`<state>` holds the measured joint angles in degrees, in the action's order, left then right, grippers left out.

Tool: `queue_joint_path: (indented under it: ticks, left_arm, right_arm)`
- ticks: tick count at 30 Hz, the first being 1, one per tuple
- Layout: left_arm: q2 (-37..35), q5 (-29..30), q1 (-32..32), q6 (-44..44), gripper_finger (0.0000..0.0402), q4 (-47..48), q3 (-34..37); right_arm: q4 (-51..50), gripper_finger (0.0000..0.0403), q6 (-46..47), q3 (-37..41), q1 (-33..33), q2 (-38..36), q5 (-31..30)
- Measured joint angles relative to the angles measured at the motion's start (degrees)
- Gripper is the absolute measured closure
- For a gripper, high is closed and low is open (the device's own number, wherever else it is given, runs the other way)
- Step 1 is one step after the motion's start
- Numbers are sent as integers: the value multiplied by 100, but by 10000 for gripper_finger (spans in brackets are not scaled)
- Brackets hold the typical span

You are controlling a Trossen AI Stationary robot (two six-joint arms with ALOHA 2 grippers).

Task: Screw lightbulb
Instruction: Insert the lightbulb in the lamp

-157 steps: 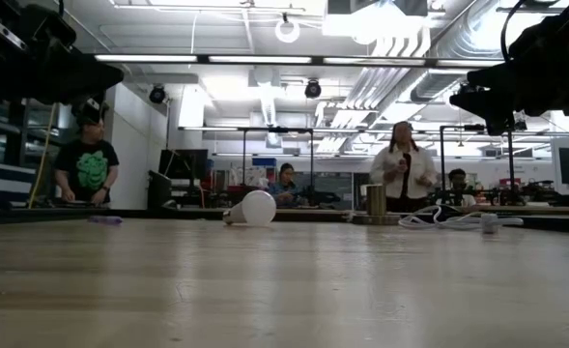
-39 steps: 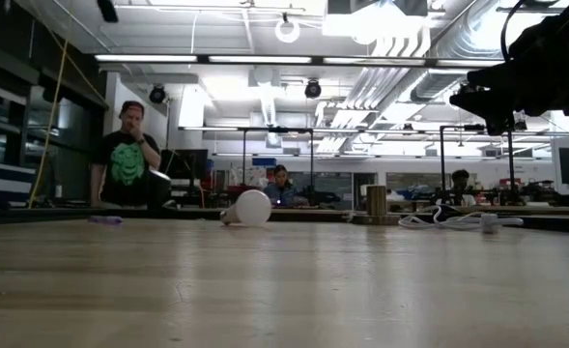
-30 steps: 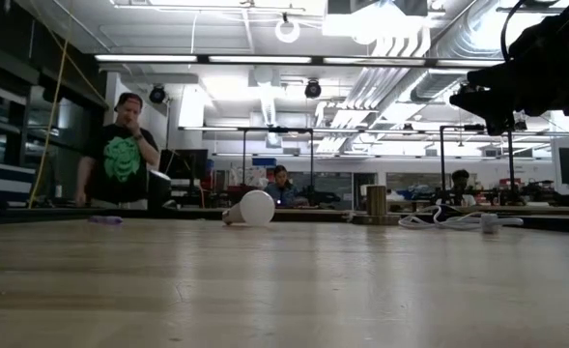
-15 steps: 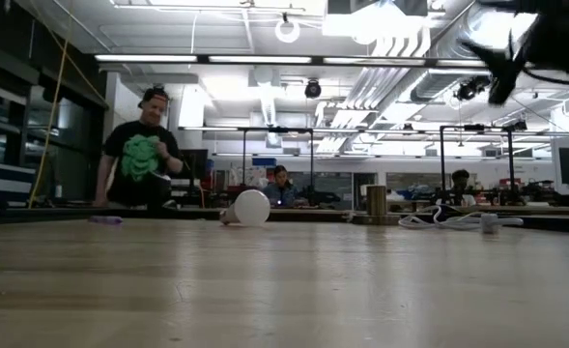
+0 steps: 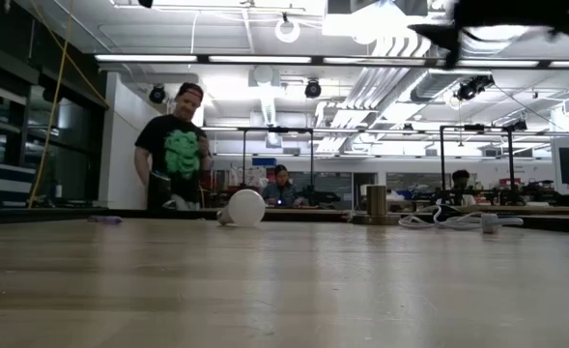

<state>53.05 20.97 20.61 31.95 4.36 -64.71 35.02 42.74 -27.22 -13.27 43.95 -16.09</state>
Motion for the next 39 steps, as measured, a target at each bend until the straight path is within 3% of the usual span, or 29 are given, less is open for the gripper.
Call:
queue_joint_path:
  ticks: [4, 10, 13, 18, 20, 23, 25, 30, 39]
  left_arm:
    - [5, -579, 218, 84, 206, 225, 0]
    - [-84, -1165, 268, 87, 206, 1196, 0]
    - [-98, -1187, 270, 80, 206, 1780, 0]
    - [-55, -1128, 268, -261, 206, 2465, 0]
    - [-50, -1126, 268, -377, 206, 2661, 0]
    - [-58, -1126, 268, -394, 206, 2866, 0]
    - [-56, -1125, 268, -361, 206, 3018, 0]
    - [-56, -1154, 263, -311, 206, 3251, 0]
    - [-56, -1135, 261, -431, 206, 3361, 0]
  right_arm:
    - [-1455, 179, -547, -1310, -279, 1276, 768]
    - [-6637, 179, 175, -3751, -1397, 2917, 769]
    - [-7931, 179, -117, -4446, -1953, 3645, 784]
    - [-7981, 205, -400, -4892, -2709, 4586, 986]
    - [-7976, 251, -339, -5026, -2959, 4924, 1078]
    - [-8063, 354, 131, -5188, -3243, 5343, 1281]
    - [-8101, 388, 253, -5293, -3352, 5540, 1416]
    - [-8183, 340, 179, -5416, -3402, 5704, 1590]
    - [-8655, 237, -199, -5353, -3400, 5718, 1204]
